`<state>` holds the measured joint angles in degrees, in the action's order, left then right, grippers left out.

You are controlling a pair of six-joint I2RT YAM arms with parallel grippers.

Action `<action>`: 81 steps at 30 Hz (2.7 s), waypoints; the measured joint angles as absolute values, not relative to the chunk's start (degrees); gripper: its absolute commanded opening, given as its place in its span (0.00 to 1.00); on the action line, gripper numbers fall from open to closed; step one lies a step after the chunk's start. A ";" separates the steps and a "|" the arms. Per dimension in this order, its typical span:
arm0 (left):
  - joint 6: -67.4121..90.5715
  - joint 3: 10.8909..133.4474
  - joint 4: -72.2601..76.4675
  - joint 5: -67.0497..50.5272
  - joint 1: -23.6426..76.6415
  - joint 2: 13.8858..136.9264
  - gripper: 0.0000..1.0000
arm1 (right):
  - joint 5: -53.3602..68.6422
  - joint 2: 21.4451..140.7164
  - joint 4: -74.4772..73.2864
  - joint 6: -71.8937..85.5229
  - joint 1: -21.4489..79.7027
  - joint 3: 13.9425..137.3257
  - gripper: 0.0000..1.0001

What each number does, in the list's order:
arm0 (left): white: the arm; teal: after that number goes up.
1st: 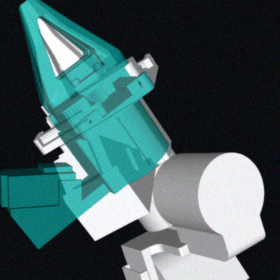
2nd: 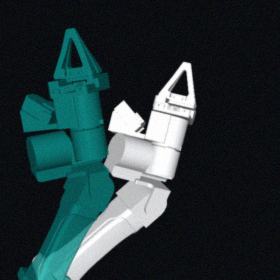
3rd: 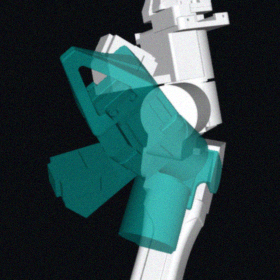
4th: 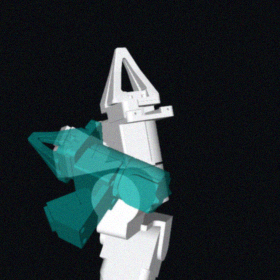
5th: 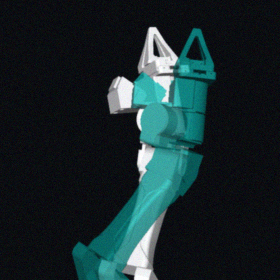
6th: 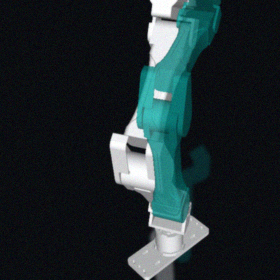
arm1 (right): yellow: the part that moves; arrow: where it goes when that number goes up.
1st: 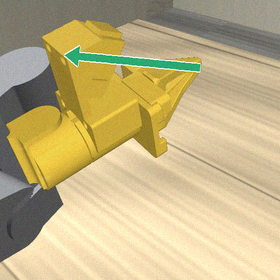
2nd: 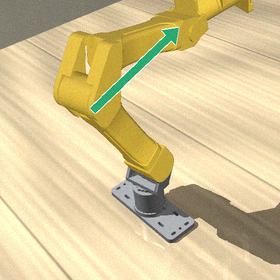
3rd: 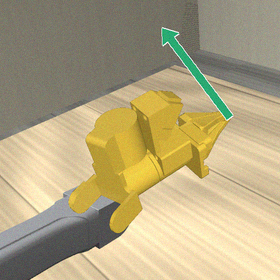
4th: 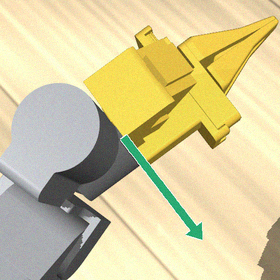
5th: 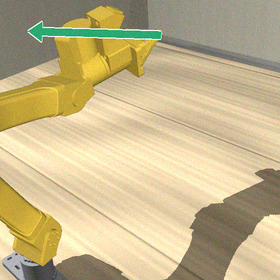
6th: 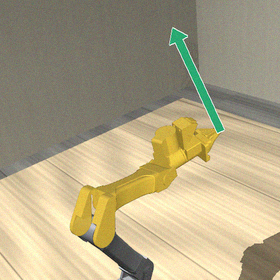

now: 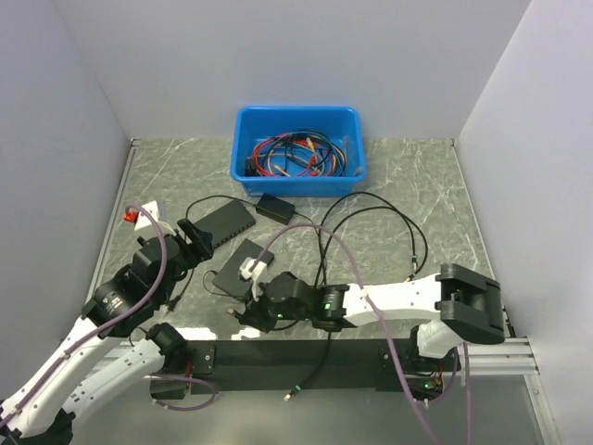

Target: Insert the plug into the switch port

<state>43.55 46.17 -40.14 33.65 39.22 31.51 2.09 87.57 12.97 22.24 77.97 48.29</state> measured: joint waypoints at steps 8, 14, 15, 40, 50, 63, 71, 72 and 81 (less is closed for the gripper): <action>43.55 46.17 -40.12 33.47 39.22 33.36 0.72 | 1.98 77.97 13.19 24.56 66.26 40.03 0.00; 43.68 46.15 -40.10 32.97 39.22 36.32 0.71 | -2.98 77.62 7.86 25.12 59.94 40.56 0.00; 43.77 46.06 -39.92 32.73 39.22 36.73 0.71 | -4.01 77.93 6.63 25.26 59.55 41.12 0.00; 39.90 33.89 -4.69 26.81 34.22 62.24 0.71 | -9.52 100.18 1.91 27.86 57.69 51.29 0.00; 38.02 29.74 5.96 19.49 27.31 70.81 0.69 | -9.13 101.21 1.91 27.83 57.71 52.62 0.00; 36.12 30.28 12.80 12.38 26.44 79.29 0.68 | -10.07 101.54 -4.27 26.26 57.71 57.32 0.00; 37.50 30.50 14.41 8.21 26.41 80.99 0.68 | -11.25 104.14 -6.35 25.02 57.71 60.10 0.00; 37.65 30.33 14.74 7.81 26.41 80.99 0.67 | -11.40 104.44 -6.35 24.99 57.71 60.23 0.00; 38.17 29.47 16.82 7.33 26.00 81.60 0.67 | -13.02 106.28 -7.81 24.56 57.76 62.11 0.00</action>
<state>38.17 29.47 16.82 7.33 26.00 81.60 -13.02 106.28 -7.81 24.56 57.76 62.11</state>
